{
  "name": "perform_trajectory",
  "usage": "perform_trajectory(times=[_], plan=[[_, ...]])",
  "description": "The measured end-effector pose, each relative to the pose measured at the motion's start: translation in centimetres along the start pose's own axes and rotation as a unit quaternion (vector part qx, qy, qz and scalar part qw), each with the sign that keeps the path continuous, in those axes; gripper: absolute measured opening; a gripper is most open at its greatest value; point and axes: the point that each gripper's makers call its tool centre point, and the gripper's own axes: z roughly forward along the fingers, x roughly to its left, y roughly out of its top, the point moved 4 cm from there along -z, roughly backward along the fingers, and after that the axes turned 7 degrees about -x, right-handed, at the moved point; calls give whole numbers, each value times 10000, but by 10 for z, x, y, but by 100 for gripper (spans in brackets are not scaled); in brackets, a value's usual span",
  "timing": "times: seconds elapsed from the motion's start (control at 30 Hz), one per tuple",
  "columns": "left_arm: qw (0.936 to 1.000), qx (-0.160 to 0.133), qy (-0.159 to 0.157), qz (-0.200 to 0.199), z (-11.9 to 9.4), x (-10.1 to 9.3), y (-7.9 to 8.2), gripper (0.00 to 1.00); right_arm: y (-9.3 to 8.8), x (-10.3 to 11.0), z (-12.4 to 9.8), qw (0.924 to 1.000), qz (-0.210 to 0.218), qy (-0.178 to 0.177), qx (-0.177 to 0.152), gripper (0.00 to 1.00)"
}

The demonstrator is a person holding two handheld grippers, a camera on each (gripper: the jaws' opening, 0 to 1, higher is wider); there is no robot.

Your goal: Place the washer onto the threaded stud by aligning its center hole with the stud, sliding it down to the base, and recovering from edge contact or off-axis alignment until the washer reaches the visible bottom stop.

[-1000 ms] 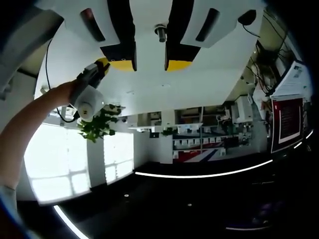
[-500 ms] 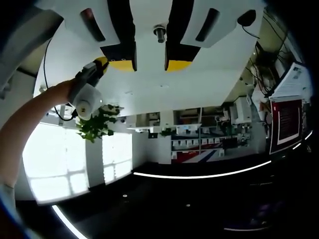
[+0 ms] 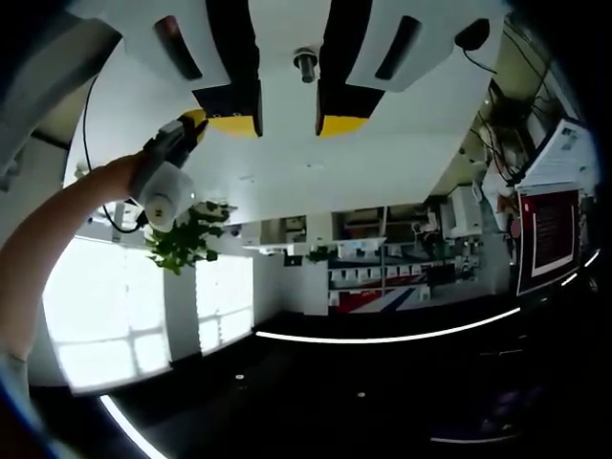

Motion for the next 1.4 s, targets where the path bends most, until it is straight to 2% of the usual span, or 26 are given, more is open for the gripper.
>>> perform_trajectory(times=[0.7, 1.4], plan=[[10000, 6, -22, 9, 0, -1, -1, 20, -1, 1, -1, 9999, 109, -1, -50, 15], [9999, -27, -97, 3, 1, -4, 1, 20, -6, 7, -13, 10000, 94, -30, -2, 16]])
